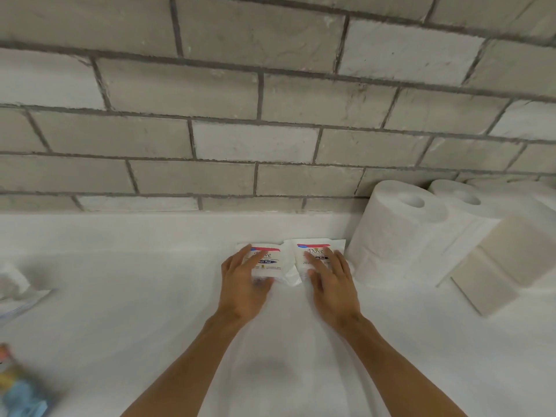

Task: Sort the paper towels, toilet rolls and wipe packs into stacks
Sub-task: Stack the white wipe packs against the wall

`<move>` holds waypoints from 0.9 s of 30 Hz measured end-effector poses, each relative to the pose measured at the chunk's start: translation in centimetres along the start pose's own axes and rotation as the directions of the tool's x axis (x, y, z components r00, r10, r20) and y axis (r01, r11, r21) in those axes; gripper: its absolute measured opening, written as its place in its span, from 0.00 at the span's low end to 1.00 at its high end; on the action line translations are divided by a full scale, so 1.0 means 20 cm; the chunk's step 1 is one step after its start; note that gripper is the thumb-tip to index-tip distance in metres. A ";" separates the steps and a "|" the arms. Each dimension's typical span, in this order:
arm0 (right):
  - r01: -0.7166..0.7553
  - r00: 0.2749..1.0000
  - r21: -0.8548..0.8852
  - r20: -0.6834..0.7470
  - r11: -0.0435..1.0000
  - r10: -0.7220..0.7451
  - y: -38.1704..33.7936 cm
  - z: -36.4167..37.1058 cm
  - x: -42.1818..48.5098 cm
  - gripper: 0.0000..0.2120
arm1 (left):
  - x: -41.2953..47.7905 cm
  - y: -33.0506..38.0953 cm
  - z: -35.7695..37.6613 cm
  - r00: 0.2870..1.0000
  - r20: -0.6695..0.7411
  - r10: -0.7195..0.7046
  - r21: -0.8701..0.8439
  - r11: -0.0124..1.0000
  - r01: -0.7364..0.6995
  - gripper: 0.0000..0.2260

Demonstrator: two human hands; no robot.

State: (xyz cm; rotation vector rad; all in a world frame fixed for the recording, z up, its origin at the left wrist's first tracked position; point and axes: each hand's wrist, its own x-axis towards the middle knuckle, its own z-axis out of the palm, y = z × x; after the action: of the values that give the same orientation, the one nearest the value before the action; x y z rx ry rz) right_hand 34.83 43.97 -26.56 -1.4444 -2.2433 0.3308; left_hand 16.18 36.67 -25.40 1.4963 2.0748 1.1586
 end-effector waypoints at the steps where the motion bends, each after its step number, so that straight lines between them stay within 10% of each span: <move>1: 0.002 1.000 0.014 0.001 1.000 -0.002 0.01 0.00 0.00 0.19 | 0.00 0.00 0.00 1.000 -0.012 -0.007 0.000 1.000 0.007 0.26; 27: 0.052 0.996 0.064 0.072 0.997 -0.056 0.04 -0.04 0.08 0.17 | -0.01 0.00 0.01 1.000 0.019 -0.006 0.125 0.992 0.004 0.32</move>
State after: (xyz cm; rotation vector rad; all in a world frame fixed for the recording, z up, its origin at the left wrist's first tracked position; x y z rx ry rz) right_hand 35.40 45.78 -25.81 -1.3580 -2.3049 0.4390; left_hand 16.41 36.60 -25.62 1.5503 2.1720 1.0249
